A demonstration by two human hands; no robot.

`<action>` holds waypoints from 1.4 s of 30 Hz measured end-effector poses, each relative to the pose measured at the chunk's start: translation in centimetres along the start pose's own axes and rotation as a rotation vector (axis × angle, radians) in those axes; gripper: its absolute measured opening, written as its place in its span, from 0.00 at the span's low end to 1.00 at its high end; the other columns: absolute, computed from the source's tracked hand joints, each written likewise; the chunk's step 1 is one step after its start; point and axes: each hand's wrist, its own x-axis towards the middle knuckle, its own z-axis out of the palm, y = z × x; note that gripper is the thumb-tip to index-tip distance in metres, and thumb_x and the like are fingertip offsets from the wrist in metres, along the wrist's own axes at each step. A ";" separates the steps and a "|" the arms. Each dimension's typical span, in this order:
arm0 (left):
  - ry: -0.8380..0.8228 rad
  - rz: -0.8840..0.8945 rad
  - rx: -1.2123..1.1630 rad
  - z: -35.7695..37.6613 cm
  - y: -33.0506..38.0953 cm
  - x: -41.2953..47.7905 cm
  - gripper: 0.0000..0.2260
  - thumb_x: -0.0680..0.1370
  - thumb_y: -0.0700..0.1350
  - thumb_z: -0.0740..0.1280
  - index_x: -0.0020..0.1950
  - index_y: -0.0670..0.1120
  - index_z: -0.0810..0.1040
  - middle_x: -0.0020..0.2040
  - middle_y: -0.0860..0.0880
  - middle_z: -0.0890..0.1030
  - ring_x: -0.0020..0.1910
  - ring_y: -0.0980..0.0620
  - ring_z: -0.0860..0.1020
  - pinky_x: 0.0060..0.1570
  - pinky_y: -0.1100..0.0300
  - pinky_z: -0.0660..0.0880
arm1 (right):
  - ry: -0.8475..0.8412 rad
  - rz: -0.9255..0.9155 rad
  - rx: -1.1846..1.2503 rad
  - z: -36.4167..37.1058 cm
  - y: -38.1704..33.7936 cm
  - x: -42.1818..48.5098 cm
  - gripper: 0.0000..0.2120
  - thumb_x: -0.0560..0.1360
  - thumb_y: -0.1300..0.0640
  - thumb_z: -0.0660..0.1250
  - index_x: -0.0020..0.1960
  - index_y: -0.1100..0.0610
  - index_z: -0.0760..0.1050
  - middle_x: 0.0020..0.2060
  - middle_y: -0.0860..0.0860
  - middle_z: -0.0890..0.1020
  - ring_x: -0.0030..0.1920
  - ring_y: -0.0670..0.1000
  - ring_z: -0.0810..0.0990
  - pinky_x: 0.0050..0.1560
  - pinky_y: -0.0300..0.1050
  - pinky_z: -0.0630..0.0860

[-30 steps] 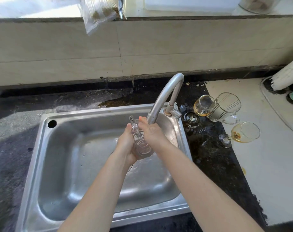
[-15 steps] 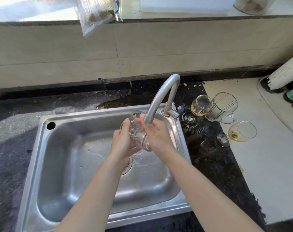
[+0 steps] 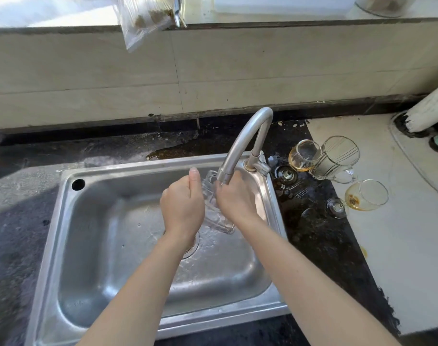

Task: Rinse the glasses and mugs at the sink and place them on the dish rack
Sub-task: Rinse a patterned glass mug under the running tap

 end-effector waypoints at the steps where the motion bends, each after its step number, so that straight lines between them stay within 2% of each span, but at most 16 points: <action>1: -0.003 0.011 0.007 0.1 0.1 0.1 0.25 0.84 0.48 0.53 0.26 0.46 0.58 0.22 0.50 0.62 0.25 0.51 0.61 0.28 0.55 0.57 | 0.044 -0.032 -0.032 0.4 0.2 -0.2 0.14 0.77 0.48 0.57 0.57 0.55 0.70 0.51 0.55 0.77 0.47 0.57 0.78 0.46 0.53 0.77; 6: -0.018 -0.043 -0.054 -0.1 -0.4 0.9 0.26 0.83 0.48 0.56 0.24 0.46 0.56 0.21 0.51 0.59 0.25 0.50 0.59 0.29 0.53 0.55 | 0.047 -0.355 -0.145 0.6 2.0 -1.1 0.20 0.78 0.42 0.48 0.50 0.56 0.70 0.47 0.53 0.75 0.49 0.54 0.72 0.48 0.51 0.71; 10: -0.119 0.042 -0.037 -0.6 -0.2 1.1 0.26 0.82 0.48 0.59 0.25 0.47 0.55 0.21 0.53 0.56 0.24 0.51 0.58 0.29 0.54 0.54 | -0.096 -0.203 0.014 -0.5 1.4 0.1 0.15 0.74 0.45 0.57 0.38 0.55 0.71 0.32 0.49 0.75 0.35 0.52 0.73 0.38 0.55 0.73; 12: -0.158 -0.015 -0.117 -0.6 -0.5 1.4 0.26 0.81 0.48 0.62 0.25 0.47 0.56 0.22 0.54 0.56 0.24 0.51 0.60 0.29 0.56 0.55 | -0.186 -0.141 0.124 -1.5 1.0 0.5 0.13 0.74 0.52 0.61 0.34 0.57 0.71 0.26 0.50 0.71 0.28 0.50 0.69 0.29 0.46 0.68; 14: -0.175 -0.204 -0.339 -0.2 -1.1 1.7 0.24 0.79 0.48 0.64 0.27 0.45 0.59 0.24 0.51 0.57 0.25 0.52 0.56 0.28 0.58 0.53 | -0.300 -0.014 0.366 -2.4 0.8 0.8 0.13 0.76 0.61 0.61 0.32 0.58 0.71 0.22 0.47 0.66 0.23 0.46 0.62 0.21 0.37 0.61; 17: -0.098 -0.504 -0.542 0.6 -2.0 2.0 0.18 0.76 0.47 0.69 0.31 0.45 0.65 0.29 0.48 0.62 0.29 0.51 0.60 0.31 0.59 0.59 | -0.331 0.129 0.610 -2.6 0.7 0.4 0.11 0.74 0.65 0.63 0.33 0.58 0.74 0.25 0.47 0.65 0.23 0.44 0.60 0.22 0.35 0.57; 21: -0.104 -1.052 -0.906 2.5 -4.6 1.6 0.05 0.74 0.43 0.70 0.45 0.42 0.78 0.37 0.44 0.80 0.33 0.46 0.80 0.38 0.54 0.78 | -0.239 0.000 0.579 -1.0 0.3 -1.0 0.06 0.78 0.60 0.60 0.49 0.60 0.76 0.38 0.52 0.77 0.39 0.49 0.76 0.43 0.42 0.72; 23: -0.177 -1.185 -1.040 3.2 -5.1 1.2 0.10 0.73 0.41 0.69 0.52 0.40 0.81 0.42 0.44 0.84 0.36 0.47 0.83 0.35 0.54 0.80 | -0.236 -0.067 0.608 -0.4 -0.1 -1.1 0.06 0.79 0.59 0.60 0.51 0.53 0.75 0.43 0.48 0.79 0.47 0.47 0.77 0.49 0.38 0.72; 25: -0.172 -1.267 -1.051 3.6 -5.2 1.0 0.07 0.74 0.40 0.65 0.38 0.42 0.82 0.31 0.48 0.81 0.25 0.52 0.79 0.24 0.64 0.76 | -0.256 -0.133 0.623 0.0 -0.7 -1.2 0.07 0.78 0.59 0.63 0.50 0.47 0.73 0.41 0.43 0.78 0.45 0.43 0.77 0.49 0.36 0.73; 27: -0.172 -1.345 -1.101 3.9 -4.8 0.9 0.13 0.75 0.41 0.62 0.30 0.49 0.71 0.23 0.54 0.72 0.17 0.58 0.67 0.16 0.73 0.61 | -0.235 -0.180 0.578 0.4 -0.9 -1.3 0.06 0.76 0.57 0.66 0.50 0.46 0.73 0.41 0.46 0.79 0.45 0.46 0.78 0.52 0.43 0.76; 28: -0.170 -1.319 -1.112 3.9 -4.2 0.7 0.14 0.76 0.43 0.62 0.30 0.50 0.69 0.22 0.55 0.70 0.16 0.59 0.65 0.15 0.74 0.59 | -0.206 -0.200 0.572 0.4 -0.8 -1.2 0.06 0.76 0.58 0.66 0.49 0.48 0.74 0.41 0.47 0.79 0.45 0.48 0.79 0.53 0.45 0.76; 32: -0.247 -1.049 -1.137 3.8 -2.1 -0.2 0.19 0.79 0.44 0.61 0.28 0.47 0.75 0.18 0.52 0.73 0.13 0.59 0.69 0.16 0.74 0.63 | -0.136 -0.269 0.686 0.1 -0.1 -0.8 0.08 0.70 0.62 0.68 0.48 0.55 0.74 0.40 0.48 0.78 0.43 0.44 0.77 0.47 0.37 0.76; 35: -0.351 -0.939 -1.175 4.0 -2.6 -0.4 0.13 0.79 0.47 0.61 0.37 0.46 0.78 0.26 0.51 0.80 0.21 0.56 0.76 0.23 0.70 0.71 | -0.100 -0.246 0.680 -0.1 0.9 -0.7 0.11 0.71 0.62 0.72 0.51 0.58 0.73 0.44 0.48 0.80 0.51 0.49 0.80 0.56 0.46 0.77; 38: -0.330 -0.865 -1.090 4.1 -3.7 -0.4 0.08 0.75 0.47 0.64 0.42 0.45 0.80 0.33 0.49 0.81 0.31 0.52 0.79 0.36 0.59 0.75 | -0.109 -0.090 0.704 -0.4 1.5 -0.5 0.23 0.69 0.62 0.74 0.60 0.57 0.69 0.54 0.55 0.81 0.56 0.57 0.81 0.59 0.56 0.77; 39: -0.294 -0.840 -1.070 4.1 -3.9 -0.4 0.07 0.74 0.46 0.65 0.44 0.44 0.80 0.34 0.49 0.81 0.32 0.51 0.78 0.35 0.58 0.75 | -0.102 -0.046 0.695 -0.7 1.6 -0.5 0.23 0.69 0.62 0.73 0.61 0.56 0.70 0.54 0.55 0.81 0.54 0.56 0.81 0.59 0.57 0.77; 42: -0.245 -0.742 -1.034 4.0 -3.9 -0.5 0.05 0.73 0.41 0.67 0.48 0.43 0.79 0.37 0.48 0.79 0.32 0.52 0.77 0.31 0.61 0.73 | -0.055 -0.085 0.566 -1.2 2.2 -0.3 0.12 0.75 0.61 0.68 0.58 0.59 0.76 0.48 0.53 0.83 0.49 0.50 0.82 0.52 0.45 0.78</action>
